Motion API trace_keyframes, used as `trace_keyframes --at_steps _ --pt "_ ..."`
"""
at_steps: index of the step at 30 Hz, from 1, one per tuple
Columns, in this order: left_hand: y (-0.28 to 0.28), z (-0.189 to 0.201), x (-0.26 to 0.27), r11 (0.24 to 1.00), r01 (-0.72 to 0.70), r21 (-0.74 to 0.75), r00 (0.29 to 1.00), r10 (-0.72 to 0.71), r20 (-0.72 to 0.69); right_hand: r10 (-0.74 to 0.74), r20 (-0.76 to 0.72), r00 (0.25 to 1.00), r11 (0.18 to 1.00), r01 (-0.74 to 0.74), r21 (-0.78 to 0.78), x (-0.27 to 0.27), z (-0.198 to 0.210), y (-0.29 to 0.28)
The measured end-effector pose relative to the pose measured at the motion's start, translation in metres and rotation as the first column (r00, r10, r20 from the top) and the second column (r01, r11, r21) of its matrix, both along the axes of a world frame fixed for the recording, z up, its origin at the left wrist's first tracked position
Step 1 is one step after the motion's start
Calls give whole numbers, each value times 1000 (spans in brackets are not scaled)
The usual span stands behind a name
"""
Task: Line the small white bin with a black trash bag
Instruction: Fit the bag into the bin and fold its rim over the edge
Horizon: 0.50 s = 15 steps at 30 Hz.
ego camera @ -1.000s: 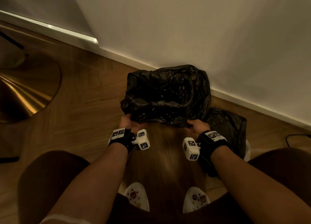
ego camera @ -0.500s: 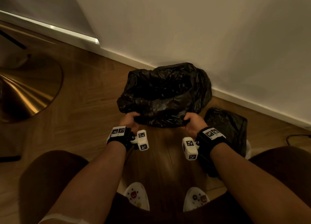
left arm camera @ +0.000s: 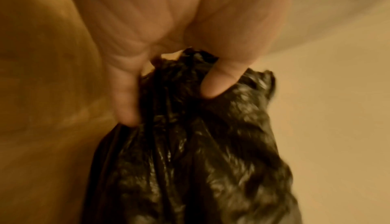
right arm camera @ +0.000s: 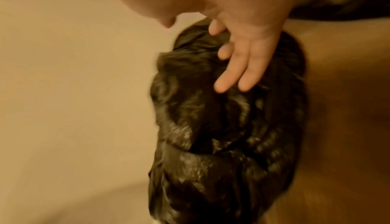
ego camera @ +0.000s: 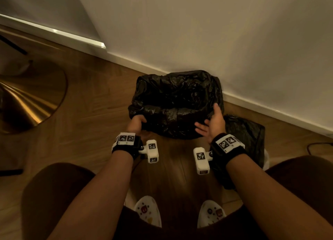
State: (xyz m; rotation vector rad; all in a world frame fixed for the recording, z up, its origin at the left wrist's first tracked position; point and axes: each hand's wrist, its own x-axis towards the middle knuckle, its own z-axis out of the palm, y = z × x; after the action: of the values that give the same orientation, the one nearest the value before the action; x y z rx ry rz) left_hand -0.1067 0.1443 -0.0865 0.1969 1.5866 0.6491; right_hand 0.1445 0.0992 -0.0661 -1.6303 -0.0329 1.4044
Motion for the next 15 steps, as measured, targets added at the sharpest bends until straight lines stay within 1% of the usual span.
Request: trace_keyframes --at_steps 1,2,3,4,5,6,8,9,10,11,12,13,14,15 --pt "2 2 -1 996 85 -2 985 -84 -151 88 240 967 994 -100 38 -2 7 0" --pt "4 1 -2 984 174 44 933 -150 -328 173 518 838 970 -236 58 -2 12 0" --pt "5 1 -5 954 264 140 868 -172 -467 229 741 631 919 -391 50 -2 15 -1" --pt "5 5 -6 909 346 231 812 -167 -559 249 872 422 845 -535 18 -1 18 -2" --pt "4 10 -7 847 437 303 754 -162 -636 263 931 254 761 -648 -38 0 20 -2" --pt "4 15 -8 774 534 339 688 -165 -707 282 950 131 683 -724 -103 1 22 -2" --pt "7 26 -11 616 703 355 557 -167 -814 305 950 -65 569 -788 -237 2 22 1" --pt "9 30 -11 539 763 356 511 -167 -843 311 937 -159 522 -795 -308 1 21 2" --pt "10 35 -11 468 810 354 475 -171 -863 316 919 -235 476 -799 -368 -2 20 3" --pt "10 37 -10 392 854 342 437 -185 -880 327 899 -291 440 -795 -417 -5 18 4" --pt "10 38 -9 312 901 301 373 -205 -905 339 882 -327 413 -791 -451 -7 16 5" --pt "11 38 -8 234 944 234 288 -227 -930 347 871 -347 401 -785 -472 -7 14 7" --pt "13 36 -9 169 975 143 183 -250 -951 349 866 -358 401 -778 -483 -7 12 8" --pt "15 35 -10 132 990 52 86 -269 -959 349 864 -363 403 -775 -488 -6 11 11"
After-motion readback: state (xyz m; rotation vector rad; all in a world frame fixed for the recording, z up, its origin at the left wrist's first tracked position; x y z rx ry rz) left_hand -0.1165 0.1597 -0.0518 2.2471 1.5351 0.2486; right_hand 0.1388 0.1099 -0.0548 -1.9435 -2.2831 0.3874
